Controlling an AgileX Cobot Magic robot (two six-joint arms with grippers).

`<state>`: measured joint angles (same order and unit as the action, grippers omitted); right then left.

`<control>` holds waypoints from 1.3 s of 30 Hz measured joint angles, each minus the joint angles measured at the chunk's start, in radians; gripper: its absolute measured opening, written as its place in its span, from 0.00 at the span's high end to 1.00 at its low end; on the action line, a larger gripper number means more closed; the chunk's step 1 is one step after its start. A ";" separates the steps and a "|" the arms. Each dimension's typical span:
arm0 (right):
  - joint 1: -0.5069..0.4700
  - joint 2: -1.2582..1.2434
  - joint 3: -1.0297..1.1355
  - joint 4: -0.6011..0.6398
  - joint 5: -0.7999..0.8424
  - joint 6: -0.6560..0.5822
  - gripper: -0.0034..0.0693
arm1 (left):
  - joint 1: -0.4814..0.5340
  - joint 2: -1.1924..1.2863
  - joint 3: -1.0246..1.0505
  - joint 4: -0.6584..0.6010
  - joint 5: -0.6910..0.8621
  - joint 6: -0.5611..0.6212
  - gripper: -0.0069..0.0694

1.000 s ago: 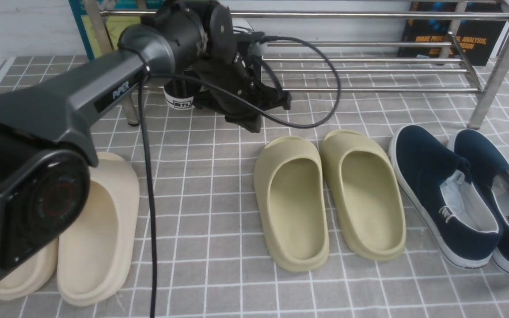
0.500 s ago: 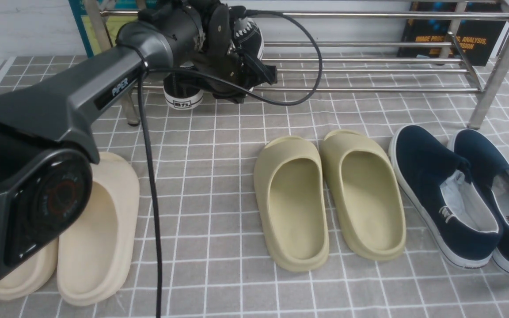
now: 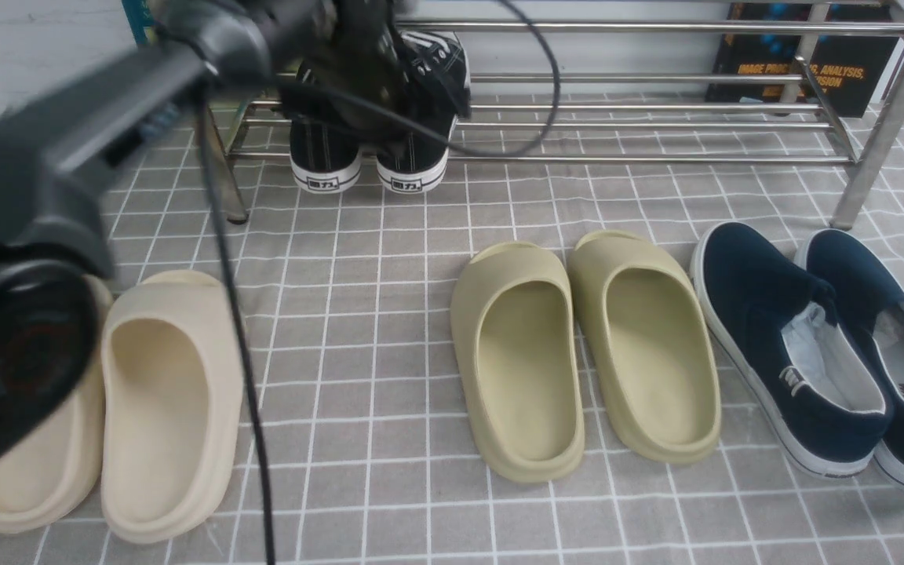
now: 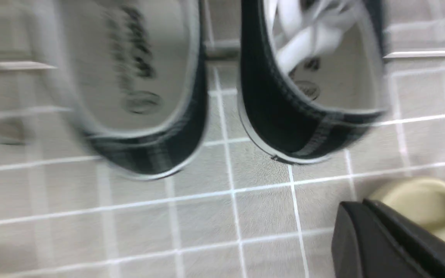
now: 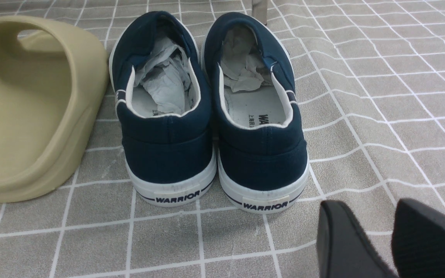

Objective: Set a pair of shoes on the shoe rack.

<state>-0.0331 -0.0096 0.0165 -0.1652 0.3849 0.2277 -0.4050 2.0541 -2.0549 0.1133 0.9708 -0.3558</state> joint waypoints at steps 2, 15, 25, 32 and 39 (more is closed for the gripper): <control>0.000 0.000 0.000 0.000 0.000 0.000 0.62 | 0.000 -0.097 0.000 0.009 0.039 0.017 0.93; 0.000 0.000 0.000 -0.001 0.000 0.000 0.62 | 0.000 -0.835 0.305 0.037 0.144 0.079 0.93; 0.000 0.000 0.000 -0.001 0.000 0.000 0.62 | 0.000 -1.328 0.991 0.038 -0.129 -0.082 0.93; 0.000 0.000 0.000 -0.001 0.000 0.000 0.62 | 0.000 -1.510 1.264 0.038 -0.226 -0.143 0.93; 0.000 0.000 0.000 -0.001 0.000 0.000 0.62 | 0.000 -1.511 1.342 0.066 -0.182 -0.142 0.93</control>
<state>-0.0331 -0.0096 0.0165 -0.1658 0.3849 0.2277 -0.4050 0.5433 -0.7130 0.1793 0.7884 -0.4977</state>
